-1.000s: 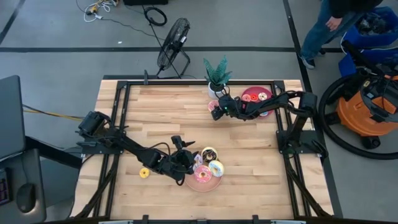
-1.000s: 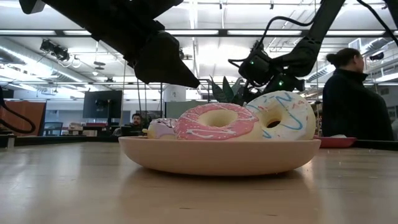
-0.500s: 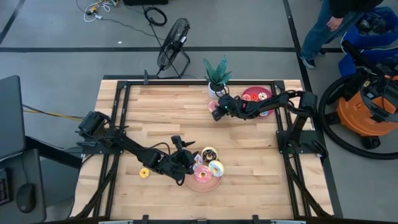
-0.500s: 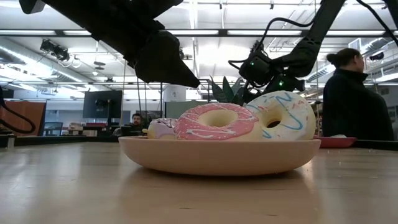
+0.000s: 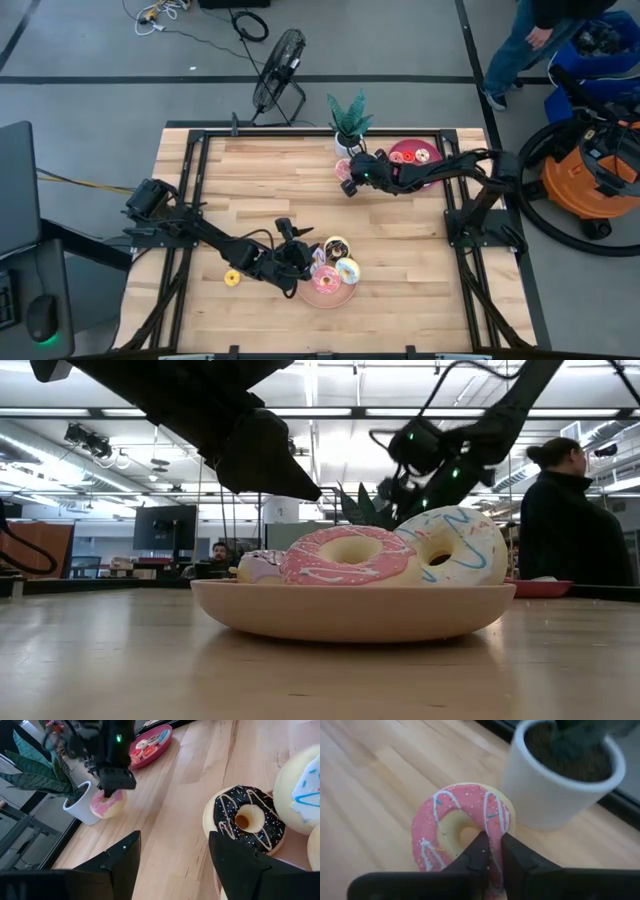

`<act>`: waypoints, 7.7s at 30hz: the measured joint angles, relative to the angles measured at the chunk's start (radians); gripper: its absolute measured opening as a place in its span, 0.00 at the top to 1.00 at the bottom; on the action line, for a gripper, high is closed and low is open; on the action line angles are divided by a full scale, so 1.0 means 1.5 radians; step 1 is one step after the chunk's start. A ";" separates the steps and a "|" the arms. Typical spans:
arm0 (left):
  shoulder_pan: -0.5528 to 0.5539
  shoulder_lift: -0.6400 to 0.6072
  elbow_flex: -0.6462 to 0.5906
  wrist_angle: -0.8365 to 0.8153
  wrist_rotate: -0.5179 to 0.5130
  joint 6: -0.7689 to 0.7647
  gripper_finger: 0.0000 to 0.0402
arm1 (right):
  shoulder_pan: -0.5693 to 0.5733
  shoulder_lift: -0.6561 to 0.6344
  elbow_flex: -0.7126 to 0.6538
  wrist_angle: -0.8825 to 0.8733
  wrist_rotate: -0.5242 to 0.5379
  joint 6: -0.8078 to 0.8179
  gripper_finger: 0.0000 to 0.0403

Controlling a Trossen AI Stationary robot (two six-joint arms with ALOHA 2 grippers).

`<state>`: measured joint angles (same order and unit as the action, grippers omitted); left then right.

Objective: Pick & Place donuts
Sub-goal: Put the large pink donut on the pink plate, then put the small yellow donut on the red plate

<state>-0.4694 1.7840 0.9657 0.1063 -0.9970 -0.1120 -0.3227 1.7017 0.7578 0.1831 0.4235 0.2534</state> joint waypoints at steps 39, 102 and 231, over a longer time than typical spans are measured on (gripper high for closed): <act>-0.094 -0.152 0.000 -0.528 -0.121 -0.552 0.41 | 0.562 0.214 0.547 -0.462 0.114 -0.015 0.93; -0.092 -0.152 0.000 -0.522 -0.119 -0.564 0.41 | 0.583 0.392 0.759 -0.695 0.183 0.088 0.55; -0.351 -0.148 -0.147 -0.501 0.333 -1.118 0.92 | 0.908 0.271 0.506 -1.049 0.387 0.655 0.59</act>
<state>-0.9962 1.5616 0.7452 -0.6455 -0.4976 -1.7893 1.0391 2.1086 1.5169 -1.3911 1.0035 1.2364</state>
